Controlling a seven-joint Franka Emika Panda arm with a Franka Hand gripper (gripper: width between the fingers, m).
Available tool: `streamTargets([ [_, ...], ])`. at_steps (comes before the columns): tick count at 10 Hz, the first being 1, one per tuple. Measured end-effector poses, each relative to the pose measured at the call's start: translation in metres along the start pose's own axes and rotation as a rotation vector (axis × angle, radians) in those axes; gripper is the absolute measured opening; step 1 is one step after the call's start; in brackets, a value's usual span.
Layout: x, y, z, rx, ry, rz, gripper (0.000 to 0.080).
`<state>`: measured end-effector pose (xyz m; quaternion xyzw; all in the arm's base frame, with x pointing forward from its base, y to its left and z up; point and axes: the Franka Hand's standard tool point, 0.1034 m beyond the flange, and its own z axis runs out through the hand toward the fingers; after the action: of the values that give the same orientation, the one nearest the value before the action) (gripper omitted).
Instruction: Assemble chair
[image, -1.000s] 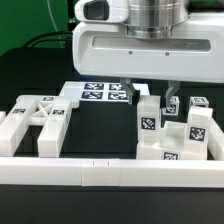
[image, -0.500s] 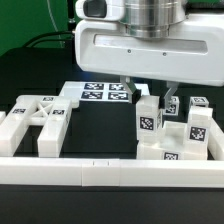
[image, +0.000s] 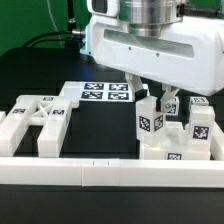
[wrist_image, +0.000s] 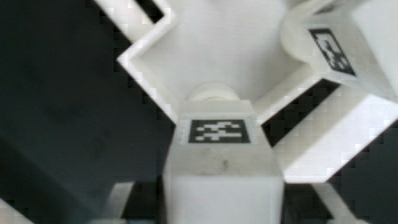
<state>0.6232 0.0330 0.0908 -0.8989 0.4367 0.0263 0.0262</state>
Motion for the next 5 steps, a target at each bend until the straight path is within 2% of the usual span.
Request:
streamTargets([
  [5, 0.0012, -0.0104, 0.0007, 0.08, 0.039, 0.393, 0.0284],
])
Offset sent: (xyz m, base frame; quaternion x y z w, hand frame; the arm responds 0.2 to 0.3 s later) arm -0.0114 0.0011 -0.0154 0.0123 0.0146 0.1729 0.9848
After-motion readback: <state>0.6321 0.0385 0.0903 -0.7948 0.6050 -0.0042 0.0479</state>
